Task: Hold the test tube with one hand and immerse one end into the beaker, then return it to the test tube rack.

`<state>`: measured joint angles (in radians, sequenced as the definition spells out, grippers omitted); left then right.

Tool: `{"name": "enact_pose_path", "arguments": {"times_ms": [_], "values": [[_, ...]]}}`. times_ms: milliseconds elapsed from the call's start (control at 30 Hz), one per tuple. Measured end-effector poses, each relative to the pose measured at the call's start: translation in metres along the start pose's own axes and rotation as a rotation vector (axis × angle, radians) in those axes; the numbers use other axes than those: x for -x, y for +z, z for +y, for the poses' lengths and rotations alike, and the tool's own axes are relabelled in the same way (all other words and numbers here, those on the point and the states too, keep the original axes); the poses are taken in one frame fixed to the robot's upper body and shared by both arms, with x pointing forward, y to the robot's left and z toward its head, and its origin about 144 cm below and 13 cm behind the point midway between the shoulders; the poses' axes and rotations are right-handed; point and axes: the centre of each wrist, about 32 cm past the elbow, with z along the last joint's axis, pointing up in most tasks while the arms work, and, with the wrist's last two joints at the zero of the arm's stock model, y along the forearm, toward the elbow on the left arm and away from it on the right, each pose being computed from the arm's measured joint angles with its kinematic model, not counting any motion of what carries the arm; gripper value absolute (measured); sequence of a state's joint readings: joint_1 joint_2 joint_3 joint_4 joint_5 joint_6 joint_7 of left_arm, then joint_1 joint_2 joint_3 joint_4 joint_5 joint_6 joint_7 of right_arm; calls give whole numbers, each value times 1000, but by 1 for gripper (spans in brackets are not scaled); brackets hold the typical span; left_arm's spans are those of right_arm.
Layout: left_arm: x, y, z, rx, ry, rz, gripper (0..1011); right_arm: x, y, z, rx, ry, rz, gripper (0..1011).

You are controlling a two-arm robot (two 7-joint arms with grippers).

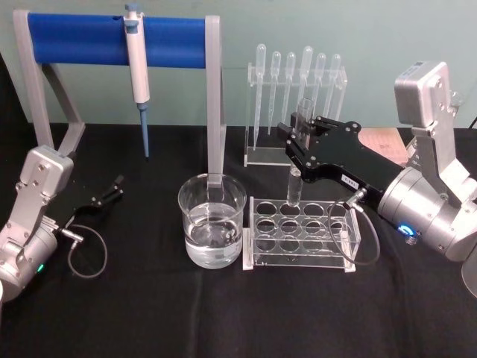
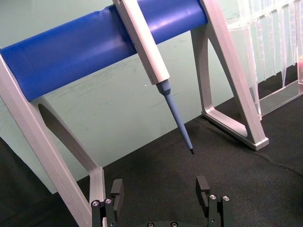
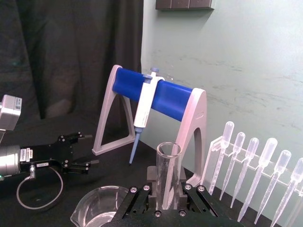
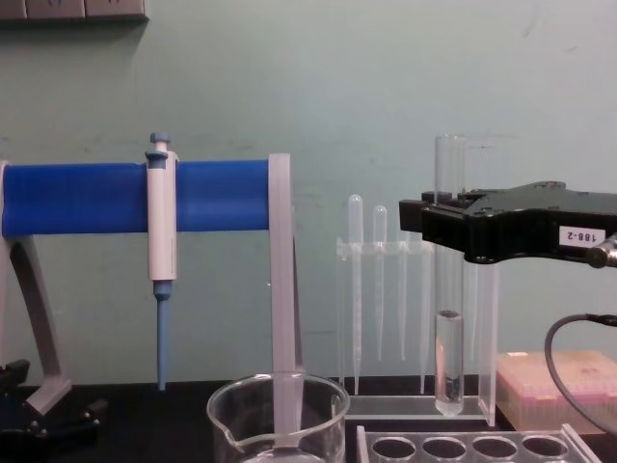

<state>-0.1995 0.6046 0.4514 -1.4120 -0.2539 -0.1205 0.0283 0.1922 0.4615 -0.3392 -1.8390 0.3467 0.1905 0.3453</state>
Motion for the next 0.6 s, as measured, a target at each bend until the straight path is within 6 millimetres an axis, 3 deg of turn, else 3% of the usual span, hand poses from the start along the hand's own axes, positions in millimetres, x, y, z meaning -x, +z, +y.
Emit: {"name": "enact_pose_path", "arguments": {"times_ms": [333,600], "values": [[0,0,0,0,0,0,1000,2,11,7,-29,6,14,227],[0,0,0,0,0,0,1000,6,30,32,-96,74,46,227]]}}
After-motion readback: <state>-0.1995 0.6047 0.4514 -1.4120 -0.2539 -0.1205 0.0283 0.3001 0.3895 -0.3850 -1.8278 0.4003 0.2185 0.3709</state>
